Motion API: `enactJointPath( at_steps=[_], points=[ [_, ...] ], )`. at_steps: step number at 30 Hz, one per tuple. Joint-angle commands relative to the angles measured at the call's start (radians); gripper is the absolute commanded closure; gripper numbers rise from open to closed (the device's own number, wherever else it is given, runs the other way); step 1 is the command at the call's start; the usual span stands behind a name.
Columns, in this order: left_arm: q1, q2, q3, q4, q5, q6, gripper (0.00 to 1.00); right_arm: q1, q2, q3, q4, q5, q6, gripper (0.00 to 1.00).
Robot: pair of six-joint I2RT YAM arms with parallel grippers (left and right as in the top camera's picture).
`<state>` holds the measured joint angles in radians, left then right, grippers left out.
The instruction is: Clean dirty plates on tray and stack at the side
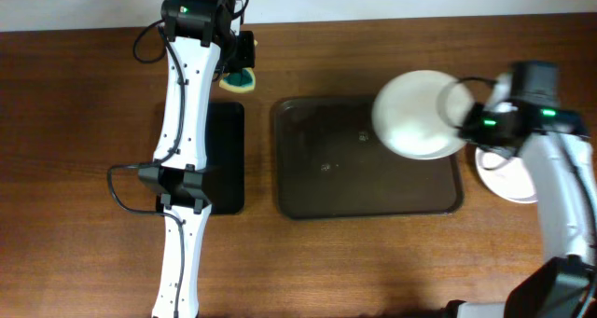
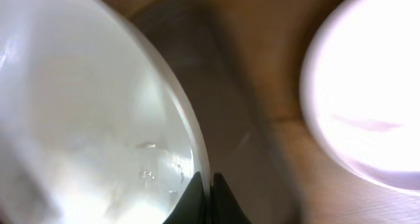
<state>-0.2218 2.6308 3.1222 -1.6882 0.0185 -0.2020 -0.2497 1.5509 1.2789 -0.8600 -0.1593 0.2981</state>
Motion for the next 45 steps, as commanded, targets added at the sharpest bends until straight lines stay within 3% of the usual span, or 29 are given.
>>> enactJointPath(
  at_steps=[1,5,12,13,14,15,16,19,22,27,30,35,37,41,42,43,45],
  points=[
    [0.003,-0.041,0.016,0.0,-0.015,0.017,1.0,-0.265,-0.016,0.002,-0.012,-0.009,-0.009,0.96],
    [0.002,-0.041,0.016,0.0,-0.014,0.016,1.0,-0.496,0.017,-0.085,0.03,0.092,0.058,0.96],
    [0.002,-0.05,0.016,0.0,-0.014,0.04,1.0,-0.542,0.141,-0.185,0.191,0.134,0.059,0.96],
    [0.002,-0.057,0.016,0.0,-0.014,0.039,1.0,-0.542,0.154,-0.185,0.189,0.134,0.059,0.87],
    [0.003,-0.076,0.016,0.0,-0.014,0.039,1.0,-0.542,0.164,-0.185,0.192,0.127,0.059,0.35],
    [0.003,-0.1,0.016,0.0,-0.014,0.04,1.0,-0.542,0.162,-0.172,0.193,0.076,0.06,0.06],
    [0.003,-0.121,0.014,0.0,-0.014,0.04,1.0,-0.542,0.161,-0.139,0.165,0.018,0.059,0.01],
    [0.003,-0.203,-0.041,0.0,-0.014,0.039,1.0,-0.526,0.161,0.054,-0.011,-0.17,-0.013,0.01],
    [0.019,-0.325,-0.317,0.0,-0.018,0.002,1.0,-0.424,0.161,0.208,-0.154,-0.185,-0.116,0.01],
    [0.081,-0.381,-0.78,0.033,-0.023,-0.011,1.0,-0.257,0.161,0.219,-0.151,-0.125,-0.13,0.01],
    [0.086,-0.381,-1.08,0.238,-0.052,-0.006,1.0,-0.187,0.161,0.219,-0.147,-0.06,-0.153,0.01],
    [0.125,-0.381,-1.328,0.413,-0.052,0.005,1.0,-0.182,0.161,0.219,-0.154,-0.06,-0.153,0.01],
    [0.145,-0.381,-1.352,0.423,-0.042,-0.004,1.0,-0.182,0.161,0.219,-0.154,-0.061,-0.153,0.01],
    [0.162,-0.447,-1.277,0.399,0.0,-0.018,0.33,-0.183,0.161,0.22,-0.154,-0.061,-0.164,0.01],
    [0.16,-0.479,-1.238,0.382,0.0,-0.016,0.12,-0.183,0.161,0.228,-0.166,-0.07,-0.164,0.01],
    [0.157,-0.528,-1.175,0.35,0.001,-0.01,0.02,-0.182,0.161,0.248,-0.189,-0.078,-0.164,0.01],
    [0.157,-0.609,-1.093,0.322,0.001,-0.01,0.0,-0.182,0.159,0.321,-0.273,-0.105,-0.203,0.01]
  ],
)
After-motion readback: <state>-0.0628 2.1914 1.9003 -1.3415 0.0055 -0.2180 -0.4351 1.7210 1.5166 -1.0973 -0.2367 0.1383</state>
